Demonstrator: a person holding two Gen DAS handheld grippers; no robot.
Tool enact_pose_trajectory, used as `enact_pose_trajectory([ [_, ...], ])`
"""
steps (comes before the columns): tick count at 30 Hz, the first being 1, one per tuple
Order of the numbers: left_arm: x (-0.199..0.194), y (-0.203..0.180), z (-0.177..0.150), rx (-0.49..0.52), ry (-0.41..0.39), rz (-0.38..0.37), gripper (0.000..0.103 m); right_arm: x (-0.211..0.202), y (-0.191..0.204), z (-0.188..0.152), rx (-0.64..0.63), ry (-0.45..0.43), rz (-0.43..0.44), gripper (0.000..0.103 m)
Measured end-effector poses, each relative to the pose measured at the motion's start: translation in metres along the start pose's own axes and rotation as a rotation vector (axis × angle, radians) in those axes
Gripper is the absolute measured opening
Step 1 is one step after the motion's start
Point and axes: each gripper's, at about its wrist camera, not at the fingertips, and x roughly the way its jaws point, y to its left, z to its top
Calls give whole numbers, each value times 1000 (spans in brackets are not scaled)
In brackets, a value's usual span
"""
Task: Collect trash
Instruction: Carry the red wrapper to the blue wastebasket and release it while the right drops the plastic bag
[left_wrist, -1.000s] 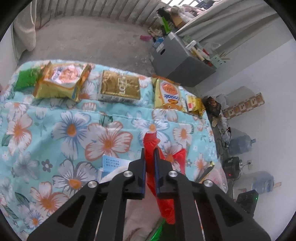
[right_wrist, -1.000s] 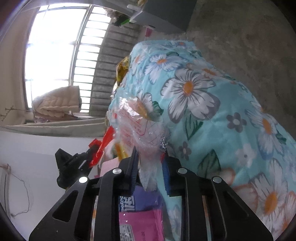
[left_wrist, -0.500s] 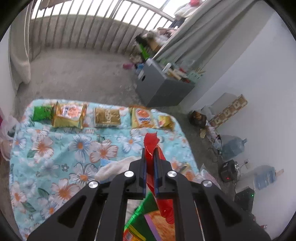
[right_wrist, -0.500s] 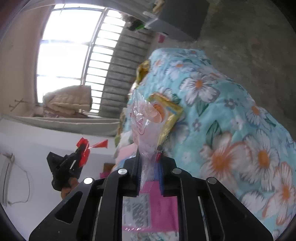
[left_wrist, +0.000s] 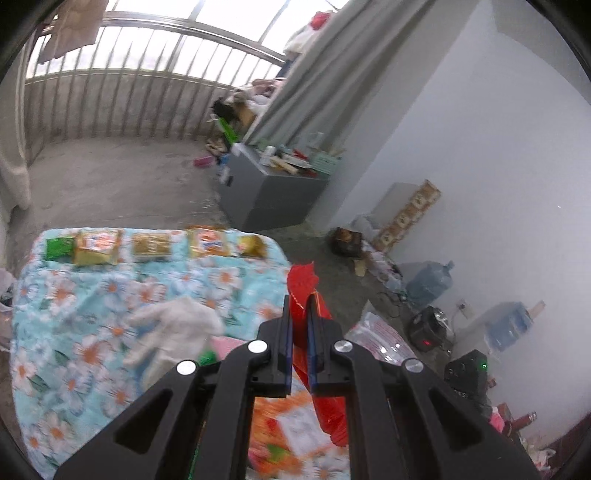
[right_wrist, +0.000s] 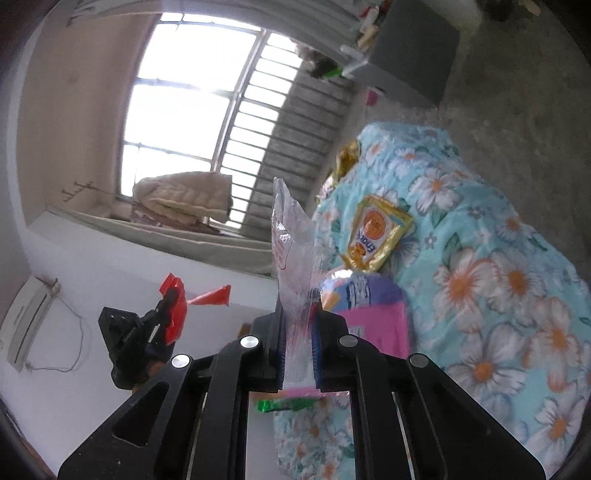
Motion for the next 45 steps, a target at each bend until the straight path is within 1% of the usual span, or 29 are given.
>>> enact_pose_trajectory([
  [4, 17, -41, -20, 34, 32, -55, 5, -33, -12, -2, 15, -56, 14, 10],
  [6, 23, -59, -26, 56, 40, -70, 5, -52, -19, -3, 23, -86, 15, 10],
  [10, 37, -95, -35, 127, 25, -65, 5, -92, -36, -6, 39, -155, -3, 10],
  [14, 45, -115, -36, 171, 1, -27, 5, -118, -57, -11, 74, -201, -12, 10],
  [18, 53, -144, -42, 213, 21, -61, 5, -144, -78, -11, 92, -267, -49, 10],
  [20, 68, -164, -50, 236, 53, -91, 5, -157, -87, -13, 104, -301, -76, 10],
  [24, 117, -204, -77, 248, 149, -160, 5, -186, -115, -17, 150, -389, -171, 10],
  [27, 175, -231, -108, 241, 265, -200, 5, -202, -137, -22, 197, -437, -227, 10],
  [29, 206, -247, -128, 253, 320, -192, 6, -208, -152, -23, 237, -458, -252, 10],
  [30, 229, -255, -141, 259, 361, -186, 6, -212, -161, -23, 255, -469, -269, 10],
  [31, 243, -261, -150, 261, 390, -183, 6, -215, -174, -22, 294, -483, -287, 11],
  [34, 296, -275, -180, 260, 488, -157, 6, -217, -203, -20, 369, -502, -311, 11],
  [38, 352, -288, -207, 276, 553, -129, 6, -212, -241, -10, 454, -502, -338, 13],
  [39, 370, -291, -214, 268, 563, -114, 6, -214, -249, -13, 470, -499, -343, 14],
  [41, 396, -291, -223, 264, 574, -96, 16, -213, -266, -5, 500, -499, -366, 18],
  [42, 412, -292, -229, 268, 593, -70, 36, -208, -279, 1, 521, -490, -383, 19],
  [43, 422, -292, -234, 268, 610, -44, 56, -208, -289, 7, 540, -486, -397, 23],
  [44, 434, -291, -241, 265, 625, -10, 59, -204, -301, 11, 559, -481, -419, 27],
  [45, 441, -288, -245, 261, 635, 12, 59, -201, -314, 14, 582, -472, -442, 39],
])
